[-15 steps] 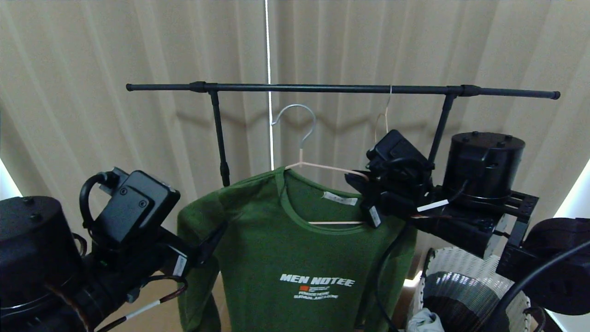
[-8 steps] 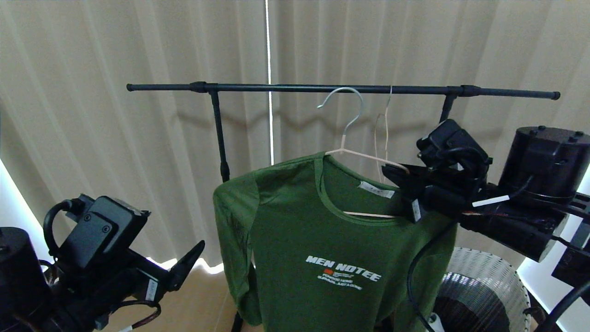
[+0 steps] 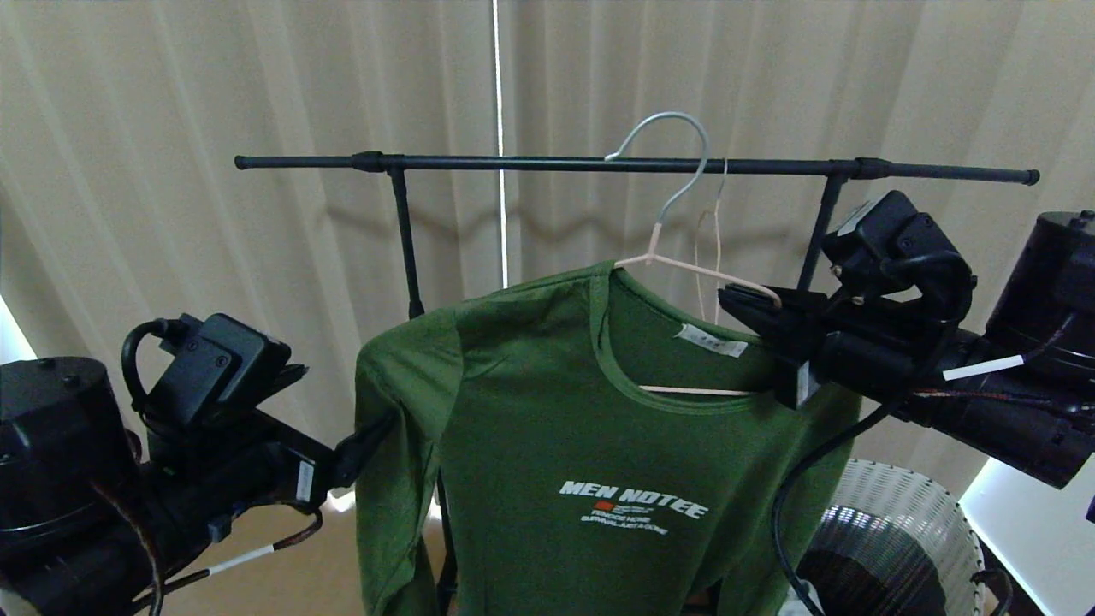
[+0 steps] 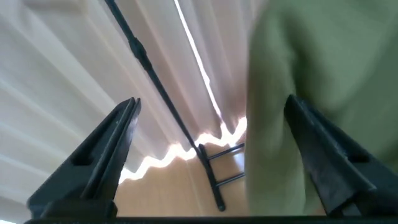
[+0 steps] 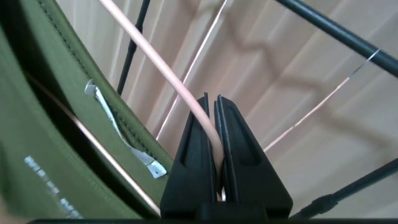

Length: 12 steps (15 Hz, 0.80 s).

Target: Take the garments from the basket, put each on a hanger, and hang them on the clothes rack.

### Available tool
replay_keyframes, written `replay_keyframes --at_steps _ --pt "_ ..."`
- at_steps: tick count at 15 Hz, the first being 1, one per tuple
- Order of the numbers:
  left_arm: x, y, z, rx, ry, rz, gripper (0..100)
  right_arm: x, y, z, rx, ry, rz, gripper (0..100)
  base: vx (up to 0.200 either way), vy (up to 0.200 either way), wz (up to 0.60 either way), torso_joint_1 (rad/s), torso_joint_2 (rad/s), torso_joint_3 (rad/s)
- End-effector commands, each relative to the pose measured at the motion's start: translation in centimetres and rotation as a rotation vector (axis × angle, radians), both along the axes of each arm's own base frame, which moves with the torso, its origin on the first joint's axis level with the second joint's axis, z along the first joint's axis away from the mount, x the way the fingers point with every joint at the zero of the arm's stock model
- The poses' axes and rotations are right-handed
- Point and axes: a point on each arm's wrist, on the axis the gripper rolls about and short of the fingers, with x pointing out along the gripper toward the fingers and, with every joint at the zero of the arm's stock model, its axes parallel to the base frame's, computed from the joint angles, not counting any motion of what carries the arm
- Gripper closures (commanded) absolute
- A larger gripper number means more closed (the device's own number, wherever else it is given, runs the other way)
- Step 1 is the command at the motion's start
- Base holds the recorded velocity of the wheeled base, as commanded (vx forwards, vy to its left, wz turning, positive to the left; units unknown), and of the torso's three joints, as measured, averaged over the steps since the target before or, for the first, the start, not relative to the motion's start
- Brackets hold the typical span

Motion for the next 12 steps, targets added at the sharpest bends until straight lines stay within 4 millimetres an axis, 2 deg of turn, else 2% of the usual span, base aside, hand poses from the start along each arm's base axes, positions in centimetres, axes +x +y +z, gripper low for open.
replay_keyframes --at_steps 1,4,9,12 --pt "1.5 0.1 -0.5 0.006 0.027 0.026 100 0.0 0.0 0.7 0.01 -0.023 0.002 100 0.0 0.0 0.0 0.0 0.0 0.0" --pt "2.1 1.4 0.0 -0.012 0.013 0.047 100 0.1 0.1 1.3 0.016 -0.037 -0.006 100 0.0 0.0 0.0 0.0 0.0 0.0" --pt "0.6 2.6 0.6 -0.032 -0.019 0.031 100 0.4 -0.4 1.1 0.011 -0.029 -0.032 100 0.0 0.0 0.0 0.0 0.0 0.0" --pt "0.3 3.3 0.1 -0.013 -0.006 0.063 100 0.8 -1.2 1.0 0.008 -0.025 -0.064 100 0.0 0.0 0.0 0.0 0.0 0.0"
